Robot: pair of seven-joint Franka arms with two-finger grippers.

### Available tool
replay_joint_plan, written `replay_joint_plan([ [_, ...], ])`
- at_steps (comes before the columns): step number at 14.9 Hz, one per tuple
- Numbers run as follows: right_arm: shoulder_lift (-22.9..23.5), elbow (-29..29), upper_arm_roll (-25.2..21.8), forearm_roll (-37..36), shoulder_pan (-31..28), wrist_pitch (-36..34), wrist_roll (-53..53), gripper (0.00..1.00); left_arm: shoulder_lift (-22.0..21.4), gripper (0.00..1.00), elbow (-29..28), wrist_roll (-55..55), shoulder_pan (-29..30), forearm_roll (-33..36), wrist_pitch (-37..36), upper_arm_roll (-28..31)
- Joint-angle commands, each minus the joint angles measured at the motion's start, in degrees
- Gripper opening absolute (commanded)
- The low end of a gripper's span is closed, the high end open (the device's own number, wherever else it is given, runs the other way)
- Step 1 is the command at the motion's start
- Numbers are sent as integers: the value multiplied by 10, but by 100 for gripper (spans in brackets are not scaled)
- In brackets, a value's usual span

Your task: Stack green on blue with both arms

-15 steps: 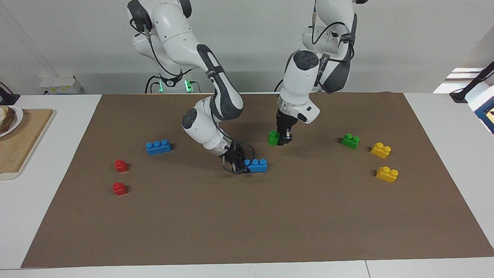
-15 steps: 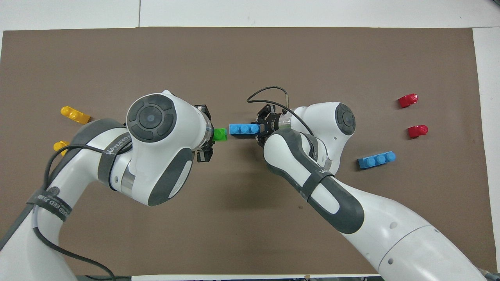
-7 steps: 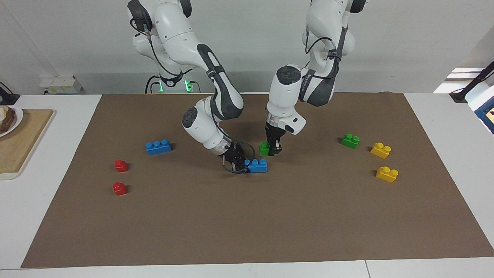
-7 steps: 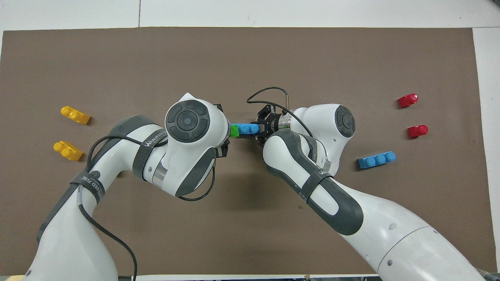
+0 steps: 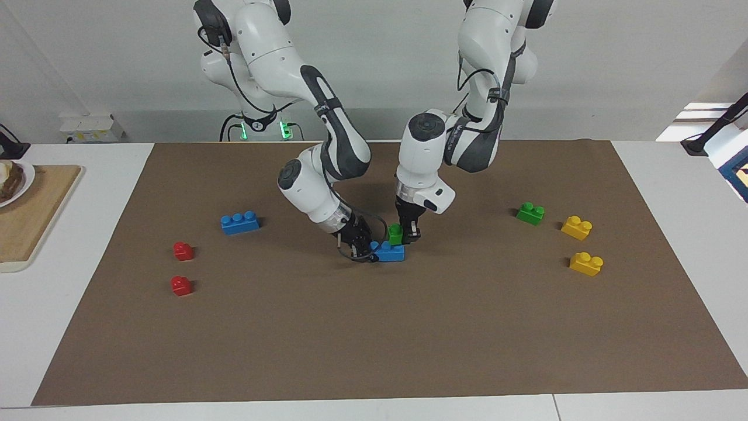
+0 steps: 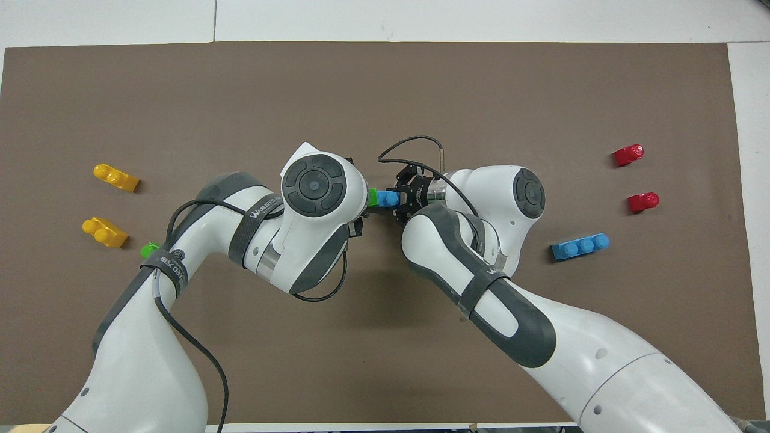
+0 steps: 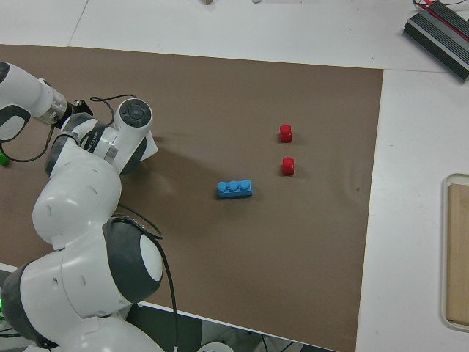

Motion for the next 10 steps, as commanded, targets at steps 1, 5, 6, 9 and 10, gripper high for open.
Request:
replay_joint_plan([
  [1, 22, -8, 0, 16, 3, 32, -16, 0, 11, 0, 10, -17, -14, 13, 6, 8],
  [5, 22, -8, 0, 16, 2, 32, -16, 0, 14, 0, 6, -26, -20, 14, 17, 8],
  [6, 22, -8, 0, 16, 2, 32, -15, 0, 20, 0, 6, -27, -21, 17, 20, 8],
  [9, 22, -8, 0, 16, 2, 32, -15, 0, 23, 0, 4, -28, -18, 26, 29, 9],
  [10, 22, -8, 0, 16, 2, 32, -15, 0, 24, 0, 4, -28, -16, 33, 34, 10],
])
